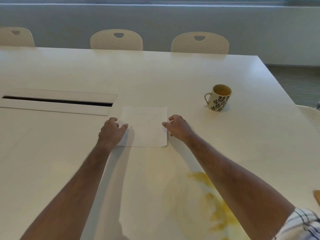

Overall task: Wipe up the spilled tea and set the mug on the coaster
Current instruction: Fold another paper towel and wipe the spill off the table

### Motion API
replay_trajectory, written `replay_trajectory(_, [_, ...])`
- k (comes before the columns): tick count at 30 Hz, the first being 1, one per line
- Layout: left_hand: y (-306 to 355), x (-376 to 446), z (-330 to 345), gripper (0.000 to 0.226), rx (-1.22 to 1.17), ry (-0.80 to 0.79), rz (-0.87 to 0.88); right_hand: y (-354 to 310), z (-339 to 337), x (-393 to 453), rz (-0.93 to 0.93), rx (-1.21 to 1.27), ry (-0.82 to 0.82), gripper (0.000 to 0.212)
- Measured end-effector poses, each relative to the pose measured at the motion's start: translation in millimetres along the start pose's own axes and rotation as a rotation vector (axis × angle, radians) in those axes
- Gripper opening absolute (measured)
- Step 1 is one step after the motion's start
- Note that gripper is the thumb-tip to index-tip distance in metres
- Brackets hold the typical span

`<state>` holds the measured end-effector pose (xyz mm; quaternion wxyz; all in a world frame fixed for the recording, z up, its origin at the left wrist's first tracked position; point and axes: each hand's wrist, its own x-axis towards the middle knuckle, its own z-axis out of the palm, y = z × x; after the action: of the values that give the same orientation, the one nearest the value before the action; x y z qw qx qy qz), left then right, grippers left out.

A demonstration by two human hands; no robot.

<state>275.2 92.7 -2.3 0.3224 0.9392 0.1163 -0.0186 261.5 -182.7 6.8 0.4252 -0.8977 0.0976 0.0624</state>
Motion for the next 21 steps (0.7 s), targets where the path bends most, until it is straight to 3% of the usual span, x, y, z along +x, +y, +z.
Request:
replay_trajectory(4, [-1, 18, 1, 0.06, -0.097, -0.046, -0.033, -7, 7, 10, 0.031, -0.001, 0.021, 0.051])
replay_trajectory(12, [-4, 21, -3, 0.034, -0.185, -0.029, 0.004, -3, 5, 10, -0.013, 0.109, -0.02, 0.014])
replay_trajectory(15, [-5, 12, -8, 0.01, -0.337, -0.045, 0.009, 1, -4, 1, -0.028, 0.199, -0.035, 0.019])
replay_trajectory(21, [2, -20, -21, 0.017, -0.573, -0.163, 0.015, 12, -30, -28, -0.093, 0.394, -0.03, 0.019])
